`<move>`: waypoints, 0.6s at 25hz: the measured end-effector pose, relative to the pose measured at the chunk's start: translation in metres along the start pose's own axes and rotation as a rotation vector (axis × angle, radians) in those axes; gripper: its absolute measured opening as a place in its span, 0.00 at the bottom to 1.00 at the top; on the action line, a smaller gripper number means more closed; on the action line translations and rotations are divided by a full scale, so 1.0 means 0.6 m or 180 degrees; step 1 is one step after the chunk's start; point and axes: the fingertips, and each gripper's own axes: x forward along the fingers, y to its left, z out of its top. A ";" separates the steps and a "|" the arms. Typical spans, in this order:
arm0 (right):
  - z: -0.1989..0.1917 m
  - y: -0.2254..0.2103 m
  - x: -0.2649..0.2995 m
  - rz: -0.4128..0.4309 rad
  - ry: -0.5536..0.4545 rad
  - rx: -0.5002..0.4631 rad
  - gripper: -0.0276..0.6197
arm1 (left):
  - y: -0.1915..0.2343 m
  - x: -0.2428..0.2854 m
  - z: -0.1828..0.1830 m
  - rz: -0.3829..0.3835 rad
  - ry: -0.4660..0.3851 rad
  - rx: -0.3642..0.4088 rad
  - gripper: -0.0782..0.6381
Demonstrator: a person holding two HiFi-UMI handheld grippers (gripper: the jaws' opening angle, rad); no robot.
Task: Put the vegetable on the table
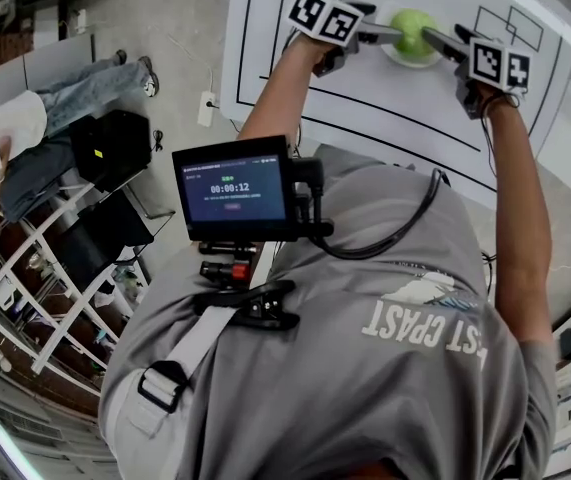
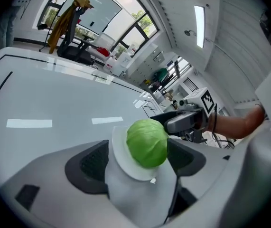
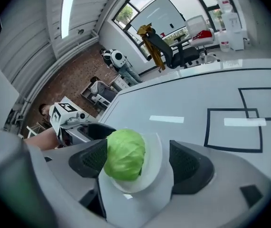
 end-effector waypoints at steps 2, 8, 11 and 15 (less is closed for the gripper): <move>0.004 -0.001 -0.001 0.0009 -0.0061 0.0025 0.64 | 0.000 0.000 0.005 0.0019 -0.0064 0.0024 0.66; 0.028 0.001 -0.019 -0.0085 -0.0334 0.0003 0.64 | 0.001 -0.017 0.029 0.0123 -0.0283 0.0126 0.65; 0.044 0.005 -0.029 -0.0052 -0.0529 0.0011 0.64 | 0.007 -0.028 0.034 0.0200 -0.0387 0.0153 0.64; 0.077 0.009 -0.051 0.0048 -0.0837 0.0004 0.38 | 0.019 -0.046 0.053 0.0296 -0.0534 0.0212 0.48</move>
